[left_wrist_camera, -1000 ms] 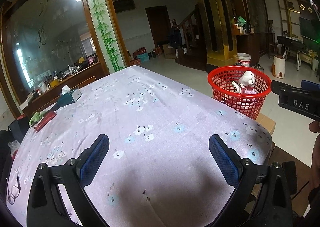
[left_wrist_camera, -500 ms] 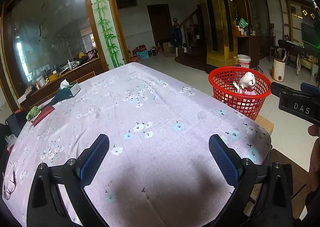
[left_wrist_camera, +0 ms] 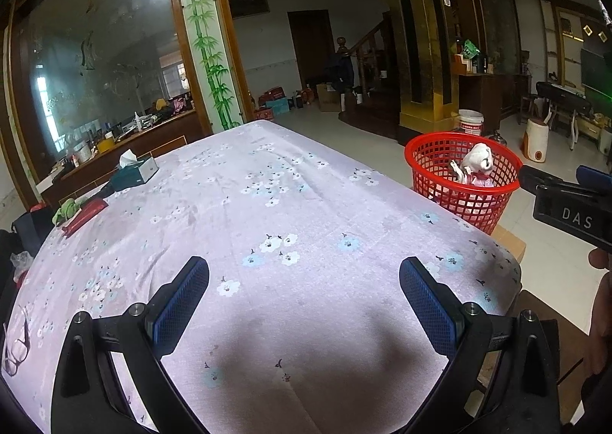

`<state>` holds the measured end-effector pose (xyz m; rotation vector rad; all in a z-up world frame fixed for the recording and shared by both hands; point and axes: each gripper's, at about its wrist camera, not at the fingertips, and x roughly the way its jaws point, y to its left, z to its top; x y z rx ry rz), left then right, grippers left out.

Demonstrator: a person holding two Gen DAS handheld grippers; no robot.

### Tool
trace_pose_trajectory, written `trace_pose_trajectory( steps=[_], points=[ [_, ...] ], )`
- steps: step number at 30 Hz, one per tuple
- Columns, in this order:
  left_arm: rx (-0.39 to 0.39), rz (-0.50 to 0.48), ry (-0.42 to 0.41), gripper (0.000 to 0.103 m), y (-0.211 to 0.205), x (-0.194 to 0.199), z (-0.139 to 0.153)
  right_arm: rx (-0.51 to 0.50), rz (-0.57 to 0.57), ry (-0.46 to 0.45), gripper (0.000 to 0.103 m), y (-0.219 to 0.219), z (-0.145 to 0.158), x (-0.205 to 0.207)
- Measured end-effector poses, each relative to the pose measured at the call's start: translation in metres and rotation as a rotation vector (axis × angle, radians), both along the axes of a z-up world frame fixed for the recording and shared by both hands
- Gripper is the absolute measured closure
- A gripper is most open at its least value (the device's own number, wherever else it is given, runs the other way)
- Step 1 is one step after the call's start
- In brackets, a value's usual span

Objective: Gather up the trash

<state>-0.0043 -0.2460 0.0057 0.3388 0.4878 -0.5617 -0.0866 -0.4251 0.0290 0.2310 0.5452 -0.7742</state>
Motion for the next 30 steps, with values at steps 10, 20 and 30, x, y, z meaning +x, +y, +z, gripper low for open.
trace_pose_trajectory(
  steps=[10,20,30],
  points=[
    [-0.001,-0.003,0.005,0.004,-0.0012,0.0,-0.0001,-0.001,0.007,0.004,0.008,0.0032,-0.002,0.0024],
    [0.002,-0.005,0.006,0.004,-0.0013,-0.0001,-0.0006,-0.002,0.008,0.006,0.008,0.0035,-0.0034,0.0025],
    [-0.005,-0.005,0.014,0.004,-0.0021,-0.001,-0.0032,-0.001,0.016,0.01,0.008,0.0048,-0.0055,0.0049]
  ],
)
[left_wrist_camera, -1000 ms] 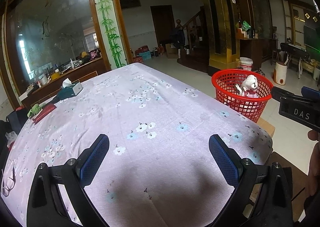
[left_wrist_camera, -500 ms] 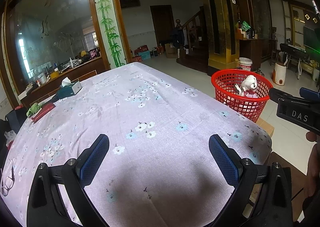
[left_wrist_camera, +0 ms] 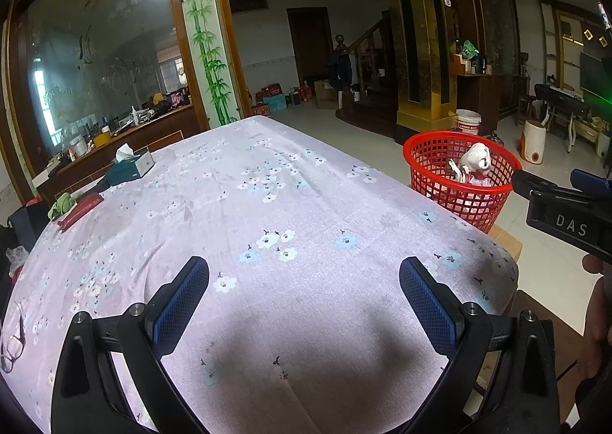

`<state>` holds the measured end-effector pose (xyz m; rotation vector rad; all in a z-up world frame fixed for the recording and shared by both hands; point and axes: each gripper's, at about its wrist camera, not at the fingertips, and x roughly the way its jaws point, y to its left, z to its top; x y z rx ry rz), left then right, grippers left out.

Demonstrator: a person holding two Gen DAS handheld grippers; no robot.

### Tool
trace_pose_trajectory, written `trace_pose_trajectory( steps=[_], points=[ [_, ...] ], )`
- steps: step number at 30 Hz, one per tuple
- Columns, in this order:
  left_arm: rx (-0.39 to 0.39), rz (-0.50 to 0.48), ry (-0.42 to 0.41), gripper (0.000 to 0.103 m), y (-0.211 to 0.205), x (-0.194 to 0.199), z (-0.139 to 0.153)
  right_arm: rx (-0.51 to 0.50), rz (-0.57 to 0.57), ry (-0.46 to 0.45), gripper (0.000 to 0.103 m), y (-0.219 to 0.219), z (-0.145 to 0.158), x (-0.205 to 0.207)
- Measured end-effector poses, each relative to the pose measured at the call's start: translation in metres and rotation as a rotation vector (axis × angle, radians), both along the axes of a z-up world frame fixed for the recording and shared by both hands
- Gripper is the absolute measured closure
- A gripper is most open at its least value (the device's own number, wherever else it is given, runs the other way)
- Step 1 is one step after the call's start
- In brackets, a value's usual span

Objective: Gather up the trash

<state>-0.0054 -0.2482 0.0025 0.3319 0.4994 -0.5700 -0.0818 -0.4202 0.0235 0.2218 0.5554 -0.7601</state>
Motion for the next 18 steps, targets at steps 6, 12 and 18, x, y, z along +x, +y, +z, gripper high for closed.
trace_pose_trajectory(
  steps=[6,12,18],
  points=[
    [-0.017,0.018,0.011,0.004,0.007,0.001,-0.003,-0.005,0.019,0.005,0.008,0.006,0.001,0.005],
    [-0.047,0.062,0.027,0.004,0.026,0.011,0.0,-0.021,0.056,0.011,0.008,0.019,0.004,0.016],
    [-0.082,0.132,0.057,0.004,0.059,0.028,0.005,-0.038,0.144,0.015,0.008,0.045,0.011,0.039]
  ],
)
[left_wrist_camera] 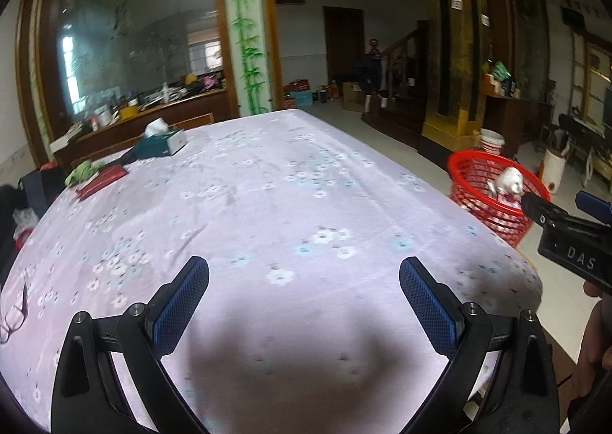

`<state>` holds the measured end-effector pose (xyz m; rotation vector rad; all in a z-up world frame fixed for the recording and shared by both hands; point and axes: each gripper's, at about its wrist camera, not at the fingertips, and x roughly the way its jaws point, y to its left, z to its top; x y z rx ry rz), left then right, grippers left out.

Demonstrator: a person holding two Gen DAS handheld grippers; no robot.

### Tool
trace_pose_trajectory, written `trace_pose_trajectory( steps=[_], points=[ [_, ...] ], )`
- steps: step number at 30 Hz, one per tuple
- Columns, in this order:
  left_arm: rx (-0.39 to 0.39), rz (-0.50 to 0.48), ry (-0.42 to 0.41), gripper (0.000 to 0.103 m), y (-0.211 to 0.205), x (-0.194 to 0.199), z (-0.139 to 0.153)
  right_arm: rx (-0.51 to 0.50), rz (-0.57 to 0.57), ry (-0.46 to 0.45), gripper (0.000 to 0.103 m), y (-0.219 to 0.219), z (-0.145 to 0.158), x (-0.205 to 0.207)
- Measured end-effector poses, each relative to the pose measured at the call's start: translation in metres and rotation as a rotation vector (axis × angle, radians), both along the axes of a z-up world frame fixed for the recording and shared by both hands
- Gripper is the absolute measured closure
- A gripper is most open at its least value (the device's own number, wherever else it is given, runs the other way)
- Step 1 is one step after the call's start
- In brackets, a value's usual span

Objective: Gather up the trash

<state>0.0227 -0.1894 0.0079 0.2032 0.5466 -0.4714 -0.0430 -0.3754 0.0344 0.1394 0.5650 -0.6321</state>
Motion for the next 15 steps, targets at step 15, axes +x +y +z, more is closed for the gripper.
trace_pose_trajectory(
  steps=[15],
  points=[
    [-0.035,0.407,0.291,0.004,0.188,0.094,-0.035,0.199,0.442,0.243,0.006,0.143,-0.044,0.152]
  ],
)
